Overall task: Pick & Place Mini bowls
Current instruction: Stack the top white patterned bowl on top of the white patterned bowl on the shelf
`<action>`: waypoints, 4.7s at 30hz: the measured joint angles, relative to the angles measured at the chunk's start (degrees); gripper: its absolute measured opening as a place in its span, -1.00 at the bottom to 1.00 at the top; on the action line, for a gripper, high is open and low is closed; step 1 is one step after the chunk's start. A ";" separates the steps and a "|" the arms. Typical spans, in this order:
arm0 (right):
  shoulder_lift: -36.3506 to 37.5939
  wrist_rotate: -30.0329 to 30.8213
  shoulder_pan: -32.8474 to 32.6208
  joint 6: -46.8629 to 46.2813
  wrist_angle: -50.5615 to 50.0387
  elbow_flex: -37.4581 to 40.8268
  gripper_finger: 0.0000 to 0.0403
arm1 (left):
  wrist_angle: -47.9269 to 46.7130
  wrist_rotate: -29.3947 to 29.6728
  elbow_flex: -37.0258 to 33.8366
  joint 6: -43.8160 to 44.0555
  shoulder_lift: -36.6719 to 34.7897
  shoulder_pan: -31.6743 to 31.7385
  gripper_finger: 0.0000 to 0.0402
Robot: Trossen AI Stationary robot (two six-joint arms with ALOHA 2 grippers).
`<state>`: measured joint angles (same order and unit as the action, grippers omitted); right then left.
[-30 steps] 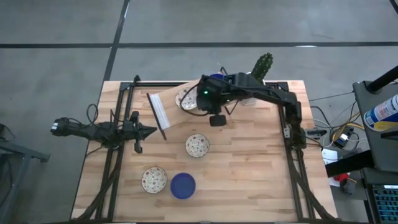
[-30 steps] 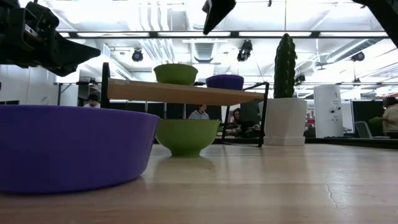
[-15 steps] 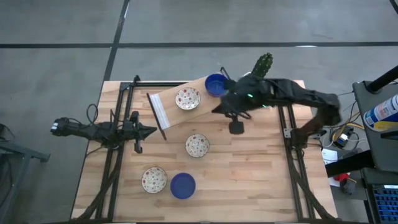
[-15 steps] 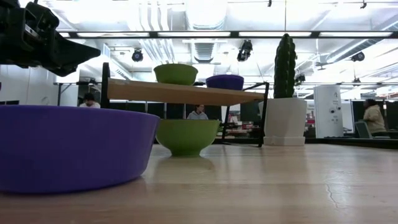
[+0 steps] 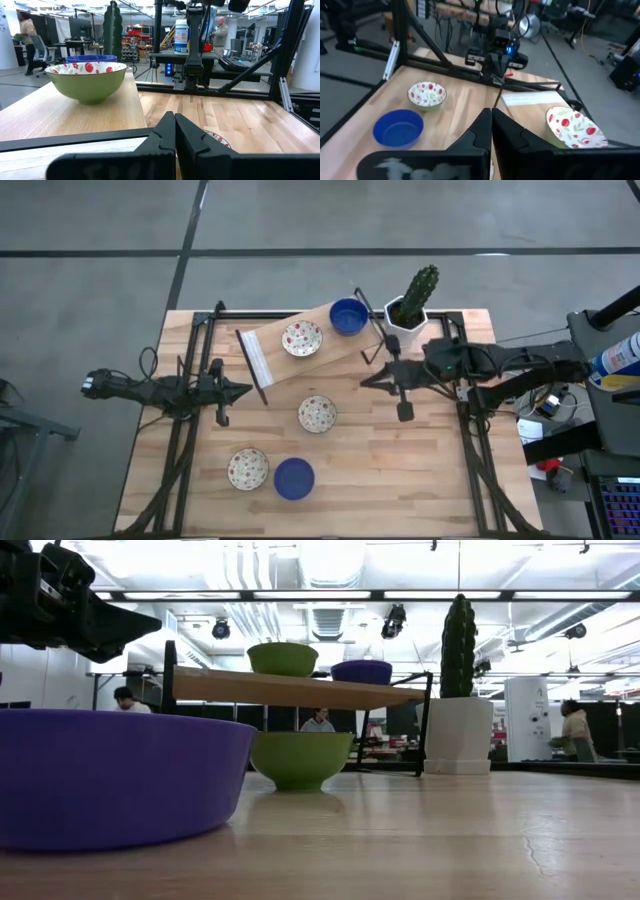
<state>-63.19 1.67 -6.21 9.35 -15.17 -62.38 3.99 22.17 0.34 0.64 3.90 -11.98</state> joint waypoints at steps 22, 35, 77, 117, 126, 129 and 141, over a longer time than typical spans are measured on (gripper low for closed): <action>23.98 1.63 -0.60 -2.17 23.11 36.20 -0.96 | 0.00 0.00 0.00 0.00 0.00 -0.01 -1.00; 48.22 5.80 -0.53 -4.89 19.37 50.78 -0.96 | 0.00 0.00 0.00 0.00 0.00 -0.01 -1.00; 61.47 8.87 -0.53 -10.67 12.36 60.03 -0.96 | 0.00 0.00 0.01 0.00 0.00 0.00 -1.00; 61.54 8.87 -0.51 -10.71 12.42 60.03 -0.96 | 17.82 -4.90 0.00 44.76 0.76 -0.14 -1.00; 61.54 8.85 -0.53 -10.73 12.41 60.03 -0.96 | 28.76 -8.06 7.41 31.09 13.12 -4.12 -1.00; 61.54 8.85 -0.51 -10.73 12.43 60.03 -0.96 | 25.31 -7.17 12.87 27.77 21.18 -4.73 -0.97; 61.54 8.86 -0.51 -10.81 12.43 60.03 -0.96 | -13.75 0.94 47.71 17.05 51.57 -4.87 -0.41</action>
<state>-1.65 10.53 -6.72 -1.46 -2.74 -2.35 -9.76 23.11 48.05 17.69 55.47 -16.84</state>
